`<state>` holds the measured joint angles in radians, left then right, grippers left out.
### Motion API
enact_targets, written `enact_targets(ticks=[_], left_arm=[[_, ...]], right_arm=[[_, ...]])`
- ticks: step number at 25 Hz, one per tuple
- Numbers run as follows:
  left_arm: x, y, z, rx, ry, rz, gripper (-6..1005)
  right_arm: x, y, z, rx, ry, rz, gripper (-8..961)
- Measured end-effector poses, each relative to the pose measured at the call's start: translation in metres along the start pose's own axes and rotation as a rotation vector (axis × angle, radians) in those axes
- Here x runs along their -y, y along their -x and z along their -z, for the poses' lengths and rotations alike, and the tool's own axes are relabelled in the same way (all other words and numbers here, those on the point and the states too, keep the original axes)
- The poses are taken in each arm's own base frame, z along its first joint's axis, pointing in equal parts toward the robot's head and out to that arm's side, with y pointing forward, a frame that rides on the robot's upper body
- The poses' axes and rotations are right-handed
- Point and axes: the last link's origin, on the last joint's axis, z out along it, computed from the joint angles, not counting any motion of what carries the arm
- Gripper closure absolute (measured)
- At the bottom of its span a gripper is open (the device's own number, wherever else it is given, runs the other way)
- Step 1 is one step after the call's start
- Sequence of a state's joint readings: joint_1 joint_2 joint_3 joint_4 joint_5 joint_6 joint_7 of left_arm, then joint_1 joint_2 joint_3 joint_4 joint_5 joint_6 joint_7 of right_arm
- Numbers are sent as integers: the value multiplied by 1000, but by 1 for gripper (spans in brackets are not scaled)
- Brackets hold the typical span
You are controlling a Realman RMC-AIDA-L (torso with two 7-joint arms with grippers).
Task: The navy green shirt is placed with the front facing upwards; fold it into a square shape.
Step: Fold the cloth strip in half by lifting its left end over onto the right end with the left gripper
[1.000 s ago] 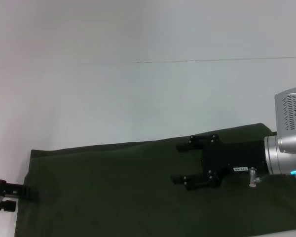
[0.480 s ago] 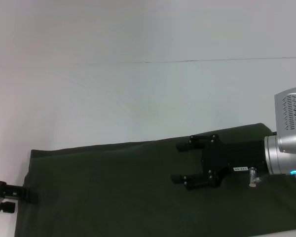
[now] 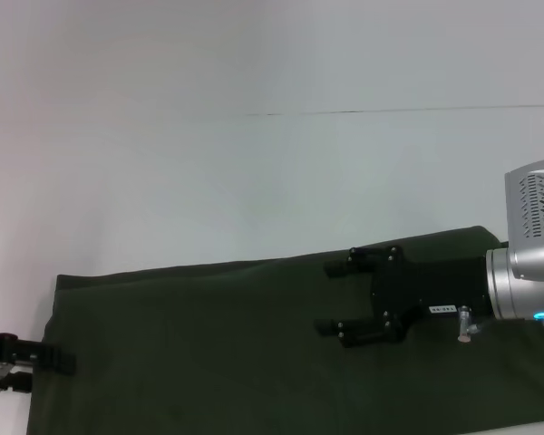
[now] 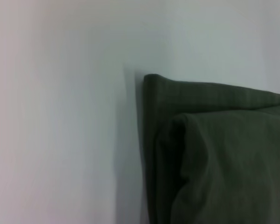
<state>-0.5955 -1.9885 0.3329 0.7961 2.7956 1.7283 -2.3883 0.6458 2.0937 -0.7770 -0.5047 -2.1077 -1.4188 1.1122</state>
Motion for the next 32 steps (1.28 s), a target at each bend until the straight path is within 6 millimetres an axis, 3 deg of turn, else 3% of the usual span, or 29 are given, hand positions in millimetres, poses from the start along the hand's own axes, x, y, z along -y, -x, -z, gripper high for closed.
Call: enact_targets(ticks=[32], left_arm=[[-28, -7, -34, 75, 93, 0, 146]], right_arm=[[5, 5, -2, -3, -9, 0, 97]])
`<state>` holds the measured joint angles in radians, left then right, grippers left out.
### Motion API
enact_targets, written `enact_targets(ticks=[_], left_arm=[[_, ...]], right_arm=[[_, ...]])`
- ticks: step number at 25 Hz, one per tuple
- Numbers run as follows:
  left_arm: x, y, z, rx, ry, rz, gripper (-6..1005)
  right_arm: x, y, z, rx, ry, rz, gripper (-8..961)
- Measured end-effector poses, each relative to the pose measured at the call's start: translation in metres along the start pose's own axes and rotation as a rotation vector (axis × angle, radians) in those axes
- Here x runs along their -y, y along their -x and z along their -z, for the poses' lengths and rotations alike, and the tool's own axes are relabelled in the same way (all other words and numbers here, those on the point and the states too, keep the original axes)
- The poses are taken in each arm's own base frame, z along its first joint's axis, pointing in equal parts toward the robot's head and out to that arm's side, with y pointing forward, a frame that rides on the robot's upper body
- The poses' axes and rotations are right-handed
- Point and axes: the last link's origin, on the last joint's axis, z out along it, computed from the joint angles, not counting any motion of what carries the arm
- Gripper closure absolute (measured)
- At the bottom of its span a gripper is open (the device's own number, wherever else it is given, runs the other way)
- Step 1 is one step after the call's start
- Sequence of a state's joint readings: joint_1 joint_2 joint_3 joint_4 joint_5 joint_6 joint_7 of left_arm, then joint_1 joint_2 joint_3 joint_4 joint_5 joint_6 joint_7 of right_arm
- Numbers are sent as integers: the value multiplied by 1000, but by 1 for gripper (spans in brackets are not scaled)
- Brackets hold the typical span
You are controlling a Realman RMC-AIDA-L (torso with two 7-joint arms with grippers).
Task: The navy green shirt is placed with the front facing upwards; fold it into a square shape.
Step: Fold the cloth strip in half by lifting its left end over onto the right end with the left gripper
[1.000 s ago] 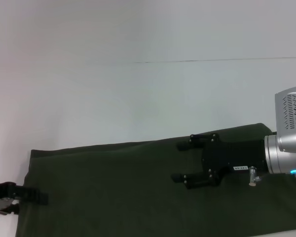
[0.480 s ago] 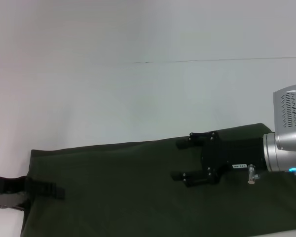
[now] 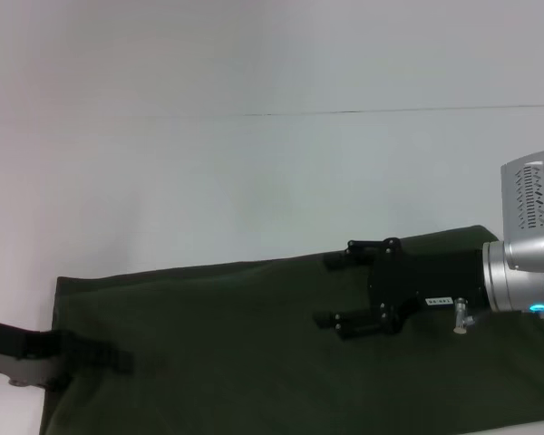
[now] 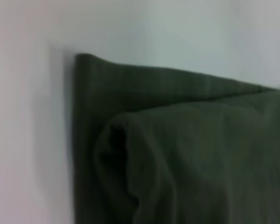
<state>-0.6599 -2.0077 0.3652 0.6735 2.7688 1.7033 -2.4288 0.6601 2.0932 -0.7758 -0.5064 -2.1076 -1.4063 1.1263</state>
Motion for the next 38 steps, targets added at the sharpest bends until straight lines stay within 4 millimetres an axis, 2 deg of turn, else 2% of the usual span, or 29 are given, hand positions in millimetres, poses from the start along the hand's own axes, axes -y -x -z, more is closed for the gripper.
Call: enact_targets(ticks=[8, 25, 33, 38], left_arm=[[-2, -5, -5, -12, -18, -17, 229], [-1, -7, -5, -25, -30, -15, 899], [0, -9, -1, -27, -42, -19, 900], [3, -12, 10, -31, -85, -29, 894]], right_arm=[[3, 1, 1, -6, -5, -15, 98], [3, 4, 0, 0, -3, -8, 97], [4, 5, 0, 16, -12, -11, 97], [6, 7, 2, 51, -37, -25, 98]])
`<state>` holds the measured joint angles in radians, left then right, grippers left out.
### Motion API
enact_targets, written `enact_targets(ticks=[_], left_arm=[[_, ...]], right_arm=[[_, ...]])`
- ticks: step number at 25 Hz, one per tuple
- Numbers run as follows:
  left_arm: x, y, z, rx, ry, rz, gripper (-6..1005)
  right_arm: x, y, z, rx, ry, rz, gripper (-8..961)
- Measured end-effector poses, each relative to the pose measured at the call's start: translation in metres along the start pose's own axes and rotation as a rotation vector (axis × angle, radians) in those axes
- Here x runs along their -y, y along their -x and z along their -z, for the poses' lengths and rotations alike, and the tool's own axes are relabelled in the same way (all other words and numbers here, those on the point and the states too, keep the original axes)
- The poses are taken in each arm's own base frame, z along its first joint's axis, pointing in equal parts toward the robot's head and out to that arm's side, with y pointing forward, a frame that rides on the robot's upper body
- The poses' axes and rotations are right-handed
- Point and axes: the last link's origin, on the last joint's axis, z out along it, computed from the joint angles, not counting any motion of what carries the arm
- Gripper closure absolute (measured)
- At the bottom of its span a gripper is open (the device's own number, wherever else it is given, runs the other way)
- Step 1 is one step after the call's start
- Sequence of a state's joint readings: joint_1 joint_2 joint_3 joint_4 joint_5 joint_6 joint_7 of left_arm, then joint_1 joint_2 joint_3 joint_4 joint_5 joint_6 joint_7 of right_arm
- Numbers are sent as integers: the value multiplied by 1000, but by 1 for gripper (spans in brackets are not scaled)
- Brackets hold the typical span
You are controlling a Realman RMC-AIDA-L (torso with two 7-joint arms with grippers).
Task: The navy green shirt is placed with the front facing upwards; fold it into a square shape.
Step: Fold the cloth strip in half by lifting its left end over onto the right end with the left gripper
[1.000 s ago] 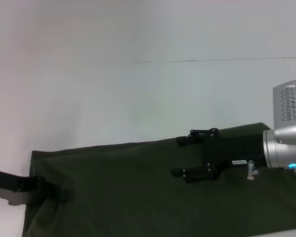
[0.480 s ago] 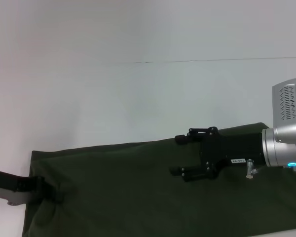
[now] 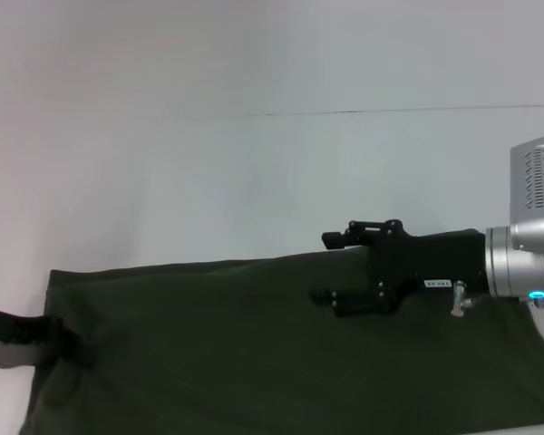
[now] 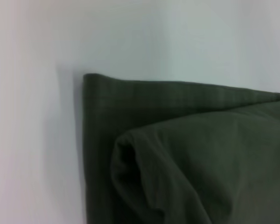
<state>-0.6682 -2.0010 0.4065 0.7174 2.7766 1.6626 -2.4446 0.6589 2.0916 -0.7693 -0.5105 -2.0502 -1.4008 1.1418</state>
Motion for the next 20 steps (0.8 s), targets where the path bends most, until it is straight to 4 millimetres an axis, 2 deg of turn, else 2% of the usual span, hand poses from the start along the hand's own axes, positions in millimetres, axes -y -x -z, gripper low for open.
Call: enact_targets(ticks=[5, 15, 20], left_arm=[[5, -8, 18, -29, -50, -14, 889], [19, -29, 70, -114, -226, -31, 879], [19, -35, 79, -137, -251, -25, 873]], right_arm=[[3, 2, 2, 24, -23, -9, 98], [3, 3, 3, 53, -41, -8, 97], [2, 3, 2, 57, -40, -10, 98]])
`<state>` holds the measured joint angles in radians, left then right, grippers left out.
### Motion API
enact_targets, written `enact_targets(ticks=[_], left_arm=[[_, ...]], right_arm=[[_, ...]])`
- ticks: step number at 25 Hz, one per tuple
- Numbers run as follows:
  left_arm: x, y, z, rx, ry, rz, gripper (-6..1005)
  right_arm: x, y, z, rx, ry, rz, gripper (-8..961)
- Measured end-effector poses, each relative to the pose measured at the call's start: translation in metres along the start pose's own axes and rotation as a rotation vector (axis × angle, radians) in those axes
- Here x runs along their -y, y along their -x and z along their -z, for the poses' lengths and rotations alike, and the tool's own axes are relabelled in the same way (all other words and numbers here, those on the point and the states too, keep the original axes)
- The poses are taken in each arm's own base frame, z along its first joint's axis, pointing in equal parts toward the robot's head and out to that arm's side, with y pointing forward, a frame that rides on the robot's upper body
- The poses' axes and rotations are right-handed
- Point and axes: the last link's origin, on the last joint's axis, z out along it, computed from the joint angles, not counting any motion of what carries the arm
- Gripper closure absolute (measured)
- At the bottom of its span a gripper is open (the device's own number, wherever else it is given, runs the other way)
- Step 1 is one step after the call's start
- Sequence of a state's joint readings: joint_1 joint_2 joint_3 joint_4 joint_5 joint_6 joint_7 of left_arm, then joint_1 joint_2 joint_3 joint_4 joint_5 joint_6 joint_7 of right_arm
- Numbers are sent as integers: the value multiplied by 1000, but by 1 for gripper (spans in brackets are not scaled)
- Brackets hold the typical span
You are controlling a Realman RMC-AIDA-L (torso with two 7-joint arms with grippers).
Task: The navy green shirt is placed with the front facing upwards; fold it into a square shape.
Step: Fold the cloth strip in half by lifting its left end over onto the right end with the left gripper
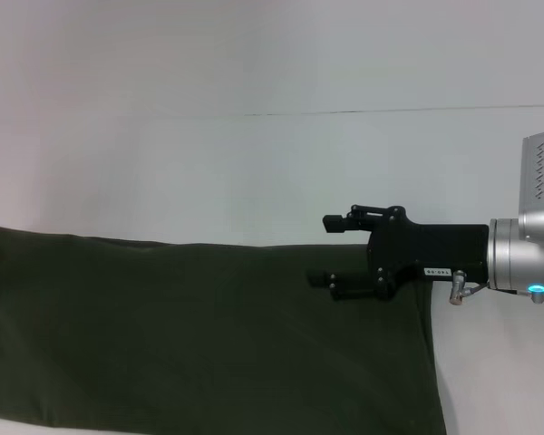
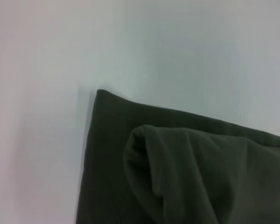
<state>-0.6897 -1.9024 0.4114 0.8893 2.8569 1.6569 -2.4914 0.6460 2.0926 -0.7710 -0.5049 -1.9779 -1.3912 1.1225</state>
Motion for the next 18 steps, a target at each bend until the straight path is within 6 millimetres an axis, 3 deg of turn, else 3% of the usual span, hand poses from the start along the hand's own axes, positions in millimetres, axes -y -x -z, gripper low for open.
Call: enact_targets(ticks=[7, 18], left_arm=[[-14, -4, -3, 53, -18, 44, 866], [-70, -14, 6, 88, 42, -7, 855]], right_arm=[[0, 0, -1, 10, -5, 1, 97], [3, -5, -2, 43, -72, -26, 98]])
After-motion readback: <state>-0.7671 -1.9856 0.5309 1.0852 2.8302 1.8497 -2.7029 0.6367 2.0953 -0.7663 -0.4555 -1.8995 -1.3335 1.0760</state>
